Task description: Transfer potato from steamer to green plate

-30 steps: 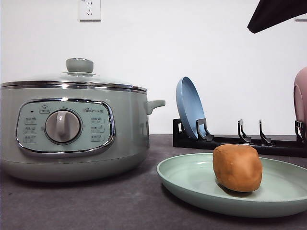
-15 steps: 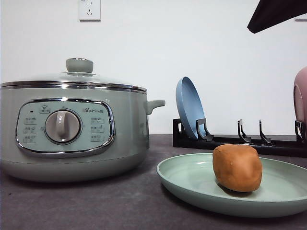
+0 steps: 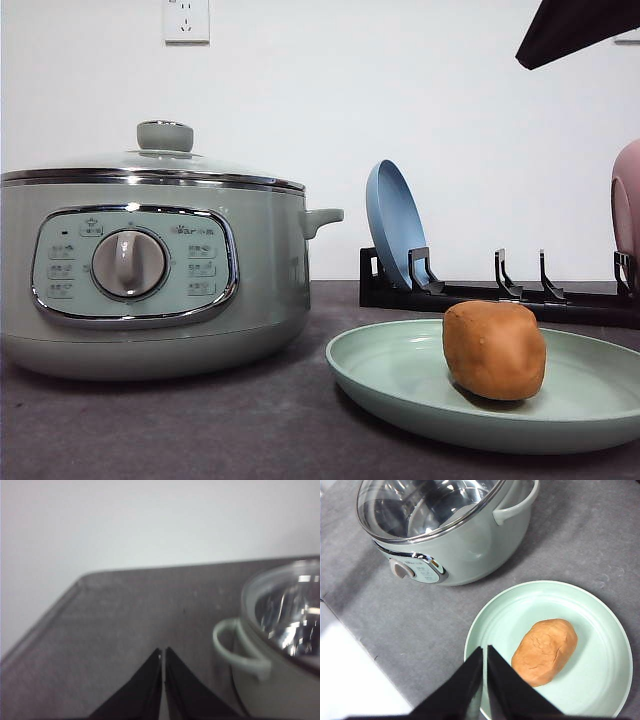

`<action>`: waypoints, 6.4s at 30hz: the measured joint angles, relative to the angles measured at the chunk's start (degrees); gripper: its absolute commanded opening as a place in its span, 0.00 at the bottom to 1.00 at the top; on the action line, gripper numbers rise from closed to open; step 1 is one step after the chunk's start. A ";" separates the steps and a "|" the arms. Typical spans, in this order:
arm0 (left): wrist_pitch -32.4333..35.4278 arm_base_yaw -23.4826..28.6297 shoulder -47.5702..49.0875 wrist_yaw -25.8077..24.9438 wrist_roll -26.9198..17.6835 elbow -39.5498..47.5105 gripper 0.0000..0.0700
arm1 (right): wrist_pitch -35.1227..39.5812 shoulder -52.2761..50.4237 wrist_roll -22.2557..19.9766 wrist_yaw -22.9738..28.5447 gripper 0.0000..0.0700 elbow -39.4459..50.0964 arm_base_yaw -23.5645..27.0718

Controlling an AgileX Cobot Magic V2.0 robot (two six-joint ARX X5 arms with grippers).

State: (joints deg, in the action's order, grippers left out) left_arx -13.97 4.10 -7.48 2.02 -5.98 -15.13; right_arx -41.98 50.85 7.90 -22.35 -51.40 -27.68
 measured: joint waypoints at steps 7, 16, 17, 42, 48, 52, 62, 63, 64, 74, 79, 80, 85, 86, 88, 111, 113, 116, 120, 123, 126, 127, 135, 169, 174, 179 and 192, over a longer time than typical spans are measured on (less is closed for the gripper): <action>0.06 0.00 3.75 0.02 0.74 6.25 0.00 | 0.00 0.01 0.00 0.00 0.00 0.00 0.00; 0.10 0.00 6.59 0.02 0.77 10.92 0.00 | 0.00 0.02 0.00 0.00 0.00 0.00 0.00; 0.11 0.00 6.96 0.02 0.77 11.49 0.00 | 0.00 0.01 0.00 0.00 0.00 0.00 0.00; 3.51 0.00 7.18 0.01 0.79 13.29 0.00 | 0.02 0.00 0.00 0.00 0.00 0.00 0.00; 3.51 0.00 7.18 0.01 0.79 13.29 0.00 | 0.02 0.00 0.00 0.00 0.00 0.00 0.00; 3.51 0.00 7.18 0.00 0.80 13.29 0.00 | 0.02 0.00 0.00 0.00 0.00 0.00 0.00; 3.51 0.00 7.18 0.01 0.79 13.29 0.00 | 4.09 -11.04 -5.26 2.29 0.00 0.48 10.65; 3.51 0.00 7.18 0.02 0.80 13.29 0.00 | 6.55 -12.89 -5.97 3.25 0.00 1.18 12.66; 3.51 0.00 7.18 0.01 0.80 13.29 0.00 | 9.07 -14.72 -6.48 4.33 0.00 2.29 14.72; 3.51 0.00 7.18 0.01 0.79 13.29 0.00 | 32.83 -32.56 -7.76 8.99 0.00 25.46 28.02; 3.51 0.00 7.18 0.02 0.79 13.29 0.00 | 39.91 -40.62 -7.90 11.71 0.00 37.21 28.87; 3.51 0.00 7.18 0.02 0.79 13.29 0.00 | 40.85 -42.06 -7.90 12.78 0.00 39.19 28.87; 3.51 0.00 7.18 0.00 0.79 13.29 0.00 | 42.30 -46.59 -7.89 13.77 0.00 45.70 28.92; 3.51 0.00 7.18 0.00 0.79 13.29 0.00 | 42.33 -47.09 -7.89 13.77 0.00 46.37 28.92; 3.51 0.00 7.18 0.00 0.79 13.29 0.00 | 42.57 -47.79 -7.89 13.79 0.00 47.55 28.92; 3.51 0.00 7.18 0.00 0.79 13.29 0.00 | 32.73 -50.49 -7.25 14.03 0.00 50.45 28.92; 3.51 0.00 7.18 0.00 0.79 13.29 0.00 | 32.74 -50.49 -7.07 14.03 0.00 50.45 28.92; 3.51 0.00 7.18 0.00 0.79 13.29 0.00 | 32.74 -50.49 -7.02 14.03 0.00 50.45 28.92; 3.51 0.00 7.18 0.00 0.79 13.29 0.00 | 32.74 -50.49 -7.02 14.03 0.00 50.45 28.92; 3.51 0.00 7.18 0.00 0.79 13.29 0.00 | 32.74 -50.49 -7.02 14.03 0.00 50.45 28.92; 3.51 0.00 7.18 0.01 0.79 13.29 0.00 | 32.74 -50.49 -7.02 14.03 0.00 50.45 28.92; 3.51 0.00 7.18 0.01 0.79 13.29 0.00 | 32.74 -50.49 -7.02 14.03 0.00 50.45 28.92; 3.51 0.00 7.18 0.00 0.79 13.29 0.00 | 32.74 -50.49 -7.02 14.03 0.00 50.45 28.92; 3.51 0.00 7.18 0.00 0.79 13.29 0.00 | 32.75 -50.49 -7.02 14.03 0.00 50.45 28.92; 3.51 0.00 7.18 0.00 0.79 13.29 0.00 | 32.76 -50.49 -7.02 14.03 0.00 50.45 28.92; 3.51 0.00 7.18 0.00 0.79 13.29 0.00 | 32.76 -50.49 -7.02 14.03 0.00 50.45 28.92; 3.51 0.00 7.18 0.00 0.79 13.29 0.00 | 32.76 -50.49 -7.02 14.03 0.00 50.45 28.92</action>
State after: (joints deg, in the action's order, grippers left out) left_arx -10.46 4.10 -0.30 2.02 -5.19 -1.85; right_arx -9.21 0.36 0.89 -8.32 -0.95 1.23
